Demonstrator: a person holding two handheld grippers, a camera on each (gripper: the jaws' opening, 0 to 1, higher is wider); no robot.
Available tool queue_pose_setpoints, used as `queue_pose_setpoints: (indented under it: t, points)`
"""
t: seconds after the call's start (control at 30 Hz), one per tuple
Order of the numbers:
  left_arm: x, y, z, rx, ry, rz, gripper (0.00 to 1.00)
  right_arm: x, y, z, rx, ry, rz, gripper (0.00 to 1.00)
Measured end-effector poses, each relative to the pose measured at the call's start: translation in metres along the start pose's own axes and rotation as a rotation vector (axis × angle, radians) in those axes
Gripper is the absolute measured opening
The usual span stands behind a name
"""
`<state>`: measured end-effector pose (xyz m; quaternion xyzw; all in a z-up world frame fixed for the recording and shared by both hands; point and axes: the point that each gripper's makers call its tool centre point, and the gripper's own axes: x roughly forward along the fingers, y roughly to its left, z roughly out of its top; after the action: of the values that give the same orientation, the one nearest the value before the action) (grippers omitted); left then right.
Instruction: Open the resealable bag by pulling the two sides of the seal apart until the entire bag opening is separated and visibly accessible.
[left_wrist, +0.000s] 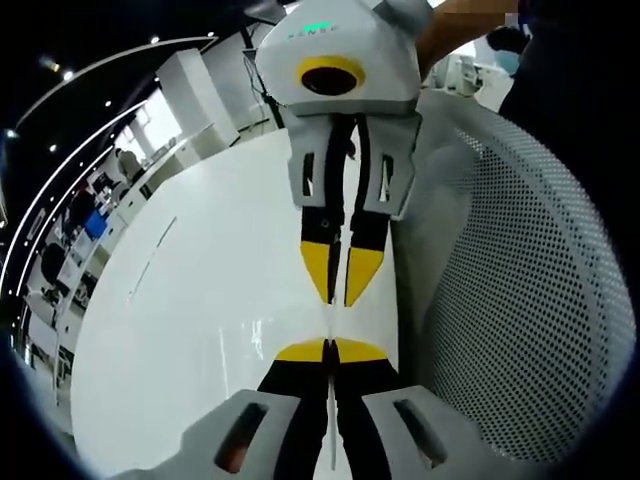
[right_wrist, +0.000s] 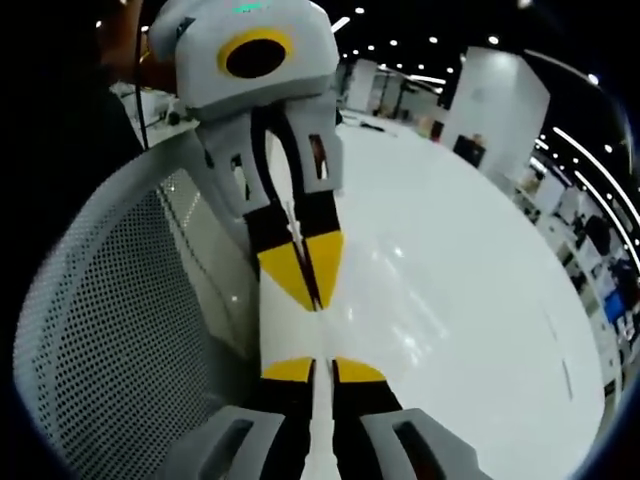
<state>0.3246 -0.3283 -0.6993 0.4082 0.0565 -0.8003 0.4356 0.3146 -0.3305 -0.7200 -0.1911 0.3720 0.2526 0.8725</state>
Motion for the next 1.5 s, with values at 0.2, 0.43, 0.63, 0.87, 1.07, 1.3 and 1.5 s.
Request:
queue_pose_setpoints:
  t: [0.2, 0.43, 0.63, 0.87, 1.07, 1.3, 1.5]
  points:
    - [-0.001, 0.000, -0.001, 0.027, 0.011, -0.001, 0.00, 0.007, 0.004, 0.002, -0.040, 0.015, 0.012, 0.02]
    - [-0.003, 0.002, -0.002, 0.003, -0.008, 0.006, 0.00, 0.006, -0.003, 0.000, -0.033, 0.007, -0.015, 0.00]
    - [-0.008, 0.005, -0.002, -0.004, 0.003, 0.020, 0.00, 0.005, -0.003, 0.005, -0.059, 0.006, -0.023, 0.00]
    - [-0.021, 0.011, 0.005, -0.056, -0.015, 0.035, 0.17, 0.007, -0.002, 0.004, -0.127, 0.036, -0.025, 0.00]
    - [-0.025, 0.025, 0.012, -0.087, -0.028, 0.060, 0.16, 0.009, 0.006, 0.010, -0.172, 0.032, -0.004, 0.00]
    - [-0.010, 0.020, 0.015, -0.102, -0.022, 0.013, 0.15, 0.010, 0.008, 0.013, -0.254, 0.054, -0.005, 0.00]
    - [-0.001, 0.010, 0.010, -0.108, -0.002, -0.018, 0.13, 0.007, 0.006, 0.016, -0.282, 0.055, -0.011, 0.00]
